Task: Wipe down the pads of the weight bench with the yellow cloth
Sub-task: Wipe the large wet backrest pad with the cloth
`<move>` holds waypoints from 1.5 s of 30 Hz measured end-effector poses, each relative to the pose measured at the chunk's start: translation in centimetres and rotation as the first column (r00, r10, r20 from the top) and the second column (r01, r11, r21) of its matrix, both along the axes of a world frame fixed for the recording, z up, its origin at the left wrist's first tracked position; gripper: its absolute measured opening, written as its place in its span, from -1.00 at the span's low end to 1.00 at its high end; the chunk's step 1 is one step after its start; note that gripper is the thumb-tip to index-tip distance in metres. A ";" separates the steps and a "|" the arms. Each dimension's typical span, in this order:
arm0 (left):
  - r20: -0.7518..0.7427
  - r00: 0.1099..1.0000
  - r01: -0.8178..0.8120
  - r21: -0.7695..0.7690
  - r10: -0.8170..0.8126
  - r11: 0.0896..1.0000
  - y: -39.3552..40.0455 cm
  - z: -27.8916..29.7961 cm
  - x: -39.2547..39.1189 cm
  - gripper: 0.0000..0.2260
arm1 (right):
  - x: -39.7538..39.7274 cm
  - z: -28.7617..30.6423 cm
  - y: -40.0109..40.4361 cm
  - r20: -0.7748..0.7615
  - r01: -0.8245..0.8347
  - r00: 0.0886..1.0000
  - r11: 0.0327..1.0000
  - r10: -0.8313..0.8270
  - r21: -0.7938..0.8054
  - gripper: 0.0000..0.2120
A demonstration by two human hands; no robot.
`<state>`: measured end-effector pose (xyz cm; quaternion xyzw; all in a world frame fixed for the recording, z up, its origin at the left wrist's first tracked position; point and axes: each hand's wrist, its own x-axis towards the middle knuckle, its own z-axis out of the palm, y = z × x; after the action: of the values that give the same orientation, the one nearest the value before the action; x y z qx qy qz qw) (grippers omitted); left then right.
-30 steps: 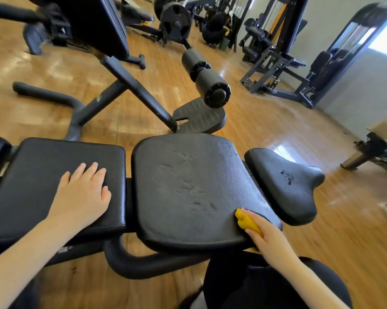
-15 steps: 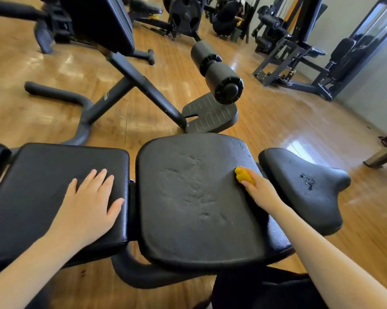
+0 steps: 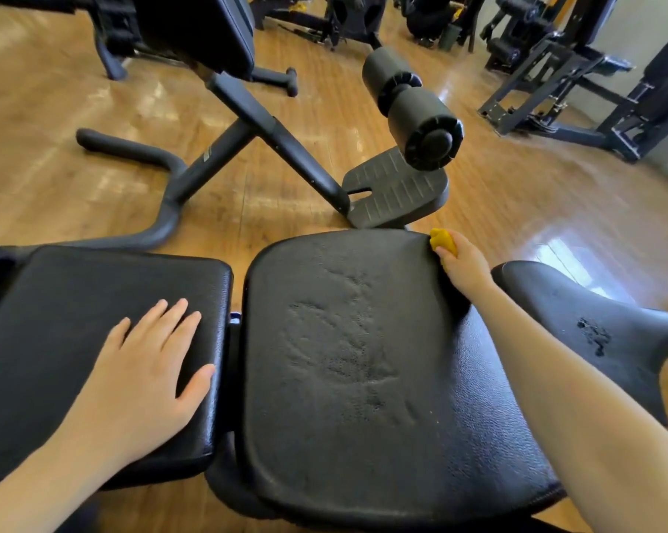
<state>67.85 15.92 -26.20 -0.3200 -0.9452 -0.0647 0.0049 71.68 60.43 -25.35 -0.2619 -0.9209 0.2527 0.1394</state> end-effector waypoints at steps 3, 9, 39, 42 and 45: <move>-0.003 1.000 0.000 0.000 0.000 1.000 0.1 -0.1 0.0 -0.40 | -0.3 -0.5 0.4 -0.012 0.005 1.000 1.000 -0.005 -0.015 -0.70; -0.036 0.999 0.000 0.028 0.001 1.000 0.1 -0.5 -0.1 -0.42 | 2.9 -1.4 -0.1 0.027 0.053 0.998 0.998 -0.052 -0.031 -0.70; 0.036 0.999 0.033 0.111 -0.037 0.993 -0.3 0.2 0.7 -0.49 | 21.8 1.6 -9.6 0.136 0.094 0.987 0.990 -0.080 -0.101 -0.71; -0.031 0.999 0.039 0.117 -0.035 0.992 -0.1 0.0 0.5 -0.53 | 17.4 1.7 -8.3 0.128 0.093 0.988 0.992 -0.081 -0.089 -0.70; -0.067 0.997 0.039 0.076 -0.034 0.996 -0.1 0.3 0.6 -0.48 | 12.1 1.3 -6.4 0.082 0.136 0.989 0.982 -0.126 -0.131 -0.77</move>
<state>68.48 15.85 -25.87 -0.3387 -0.9353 -0.0907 0.0469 83.76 54.03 -24.05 -0.3399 -0.8867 0.2957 0.1038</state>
